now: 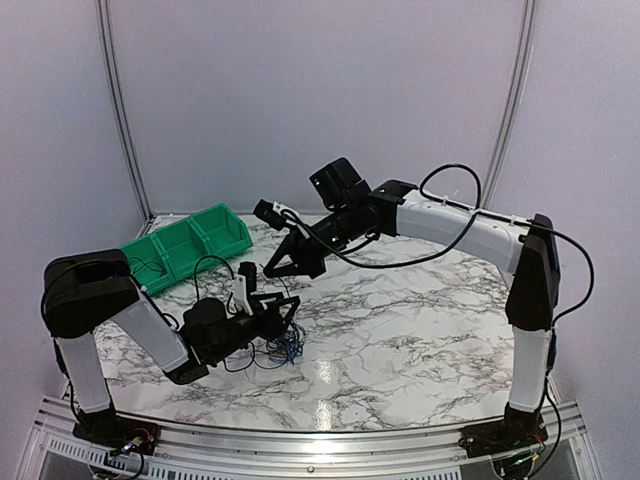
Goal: Untangle the cables
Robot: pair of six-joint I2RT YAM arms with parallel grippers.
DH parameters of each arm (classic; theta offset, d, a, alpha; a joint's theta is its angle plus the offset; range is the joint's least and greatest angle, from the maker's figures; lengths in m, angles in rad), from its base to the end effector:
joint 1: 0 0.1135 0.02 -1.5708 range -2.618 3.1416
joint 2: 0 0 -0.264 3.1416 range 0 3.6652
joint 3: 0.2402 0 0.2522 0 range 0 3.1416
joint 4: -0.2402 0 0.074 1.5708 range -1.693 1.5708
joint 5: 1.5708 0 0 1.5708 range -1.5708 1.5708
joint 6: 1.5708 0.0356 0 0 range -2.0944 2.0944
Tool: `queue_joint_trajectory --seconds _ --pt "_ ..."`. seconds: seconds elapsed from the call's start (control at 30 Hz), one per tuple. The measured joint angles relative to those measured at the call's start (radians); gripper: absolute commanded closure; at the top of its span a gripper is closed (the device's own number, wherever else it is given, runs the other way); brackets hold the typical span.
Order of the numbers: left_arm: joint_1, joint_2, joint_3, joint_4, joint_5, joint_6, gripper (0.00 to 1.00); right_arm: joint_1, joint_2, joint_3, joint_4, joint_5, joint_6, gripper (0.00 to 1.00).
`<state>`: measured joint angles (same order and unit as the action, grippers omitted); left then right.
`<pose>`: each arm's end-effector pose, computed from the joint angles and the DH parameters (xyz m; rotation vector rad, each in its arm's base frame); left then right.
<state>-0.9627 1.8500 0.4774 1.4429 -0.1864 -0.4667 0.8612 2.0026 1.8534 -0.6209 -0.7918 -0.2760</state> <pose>0.1817 -0.2495 0.1466 0.2341 1.5697 -0.9989 0.2757 0.3599 0.3073 -1.5972 1.7364 1.2133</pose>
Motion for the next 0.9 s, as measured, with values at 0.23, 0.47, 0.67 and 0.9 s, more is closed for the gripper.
queue_joint_trajectory --seconds 0.23,0.47,0.67,0.9 --pt "-0.005 0.192 0.106 0.008 0.043 -0.068 0.76 0.000 -0.014 0.153 -0.047 0.023 -0.006 1.00" --pt "-0.019 0.299 0.161 0.008 0.073 -0.140 0.83 0.000 -0.119 0.303 -0.046 0.053 -0.019 1.00" --pt "-0.019 0.330 0.181 0.007 0.075 -0.163 0.86 -0.003 -0.206 0.385 -0.050 0.116 -0.063 1.00" --pt "-0.019 0.350 0.208 0.010 0.089 -0.177 0.87 -0.069 -0.312 0.338 -0.054 0.177 -0.088 1.00"
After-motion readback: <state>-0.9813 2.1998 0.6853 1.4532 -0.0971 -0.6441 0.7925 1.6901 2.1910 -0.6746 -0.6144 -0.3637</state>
